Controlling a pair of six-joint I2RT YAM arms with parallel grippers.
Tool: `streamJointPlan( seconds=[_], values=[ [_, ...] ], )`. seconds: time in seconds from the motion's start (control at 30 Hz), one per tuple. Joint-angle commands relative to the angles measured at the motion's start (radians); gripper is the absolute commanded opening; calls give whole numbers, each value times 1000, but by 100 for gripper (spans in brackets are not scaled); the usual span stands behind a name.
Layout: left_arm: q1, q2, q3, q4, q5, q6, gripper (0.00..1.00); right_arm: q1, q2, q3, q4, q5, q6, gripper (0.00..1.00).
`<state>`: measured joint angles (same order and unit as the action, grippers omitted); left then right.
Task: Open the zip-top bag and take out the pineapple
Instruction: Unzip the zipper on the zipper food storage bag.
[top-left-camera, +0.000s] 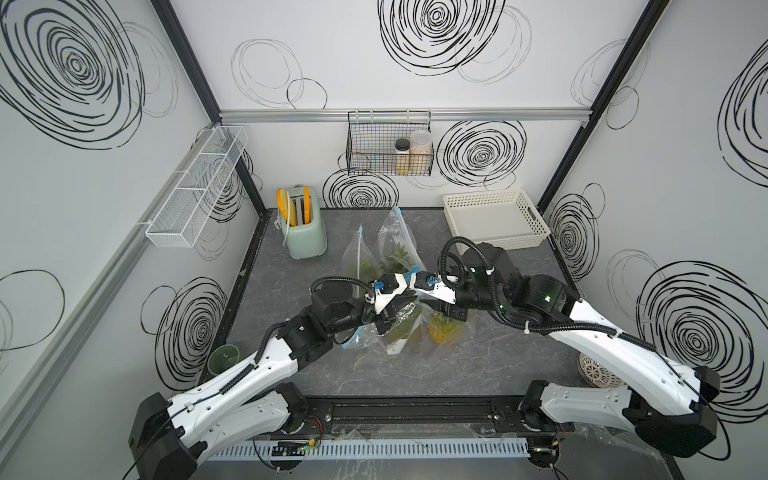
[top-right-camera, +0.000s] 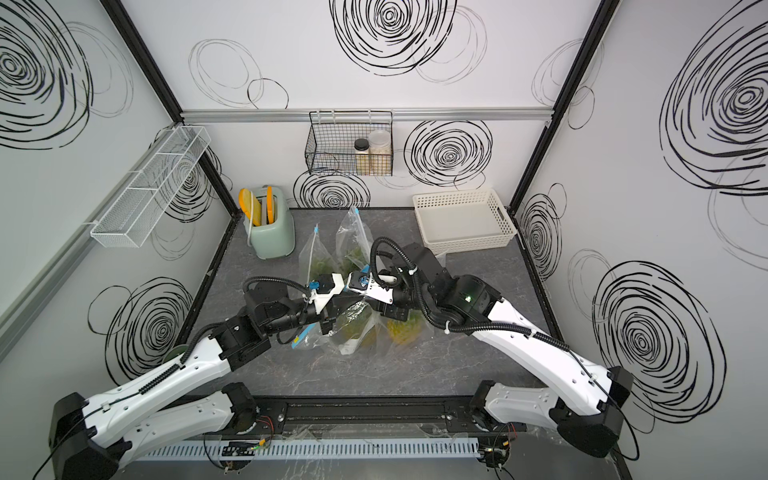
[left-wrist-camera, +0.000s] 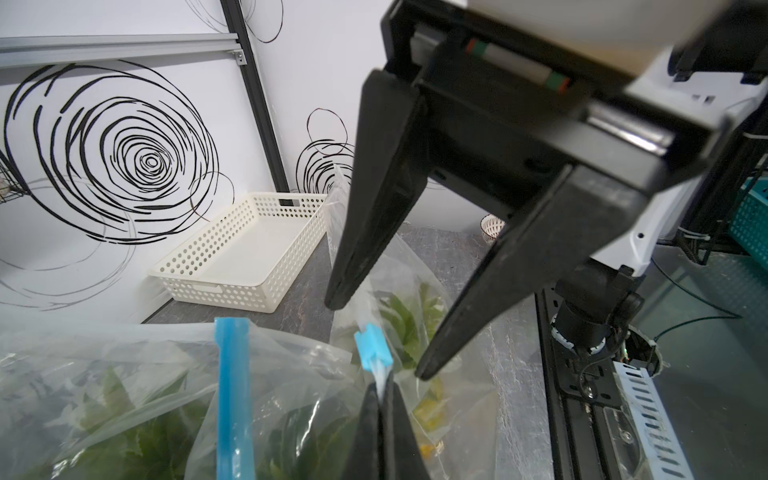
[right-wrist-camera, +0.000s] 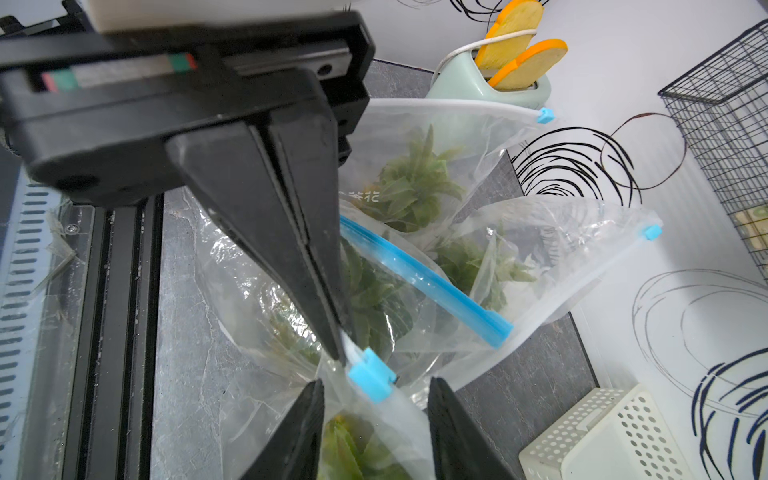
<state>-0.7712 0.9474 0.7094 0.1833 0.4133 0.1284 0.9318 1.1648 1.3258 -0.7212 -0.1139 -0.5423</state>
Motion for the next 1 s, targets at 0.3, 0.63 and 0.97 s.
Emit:
streamJointPlan(
  seconds=[0.3, 0.63, 0.97],
  values=[
    [-22, -20, -13, 79, 7, 8, 0, -25, 18, 5, -2, -82, -59, 44],
    [-91, -20, -20, 88, -139, 64, 0, -38, 50, 42, -44, -148, -53, 43],
    [-112, -39, -39, 103, -241, 96, 0, -37, 56, 67, -67, -175, -48, 31]
  ],
)
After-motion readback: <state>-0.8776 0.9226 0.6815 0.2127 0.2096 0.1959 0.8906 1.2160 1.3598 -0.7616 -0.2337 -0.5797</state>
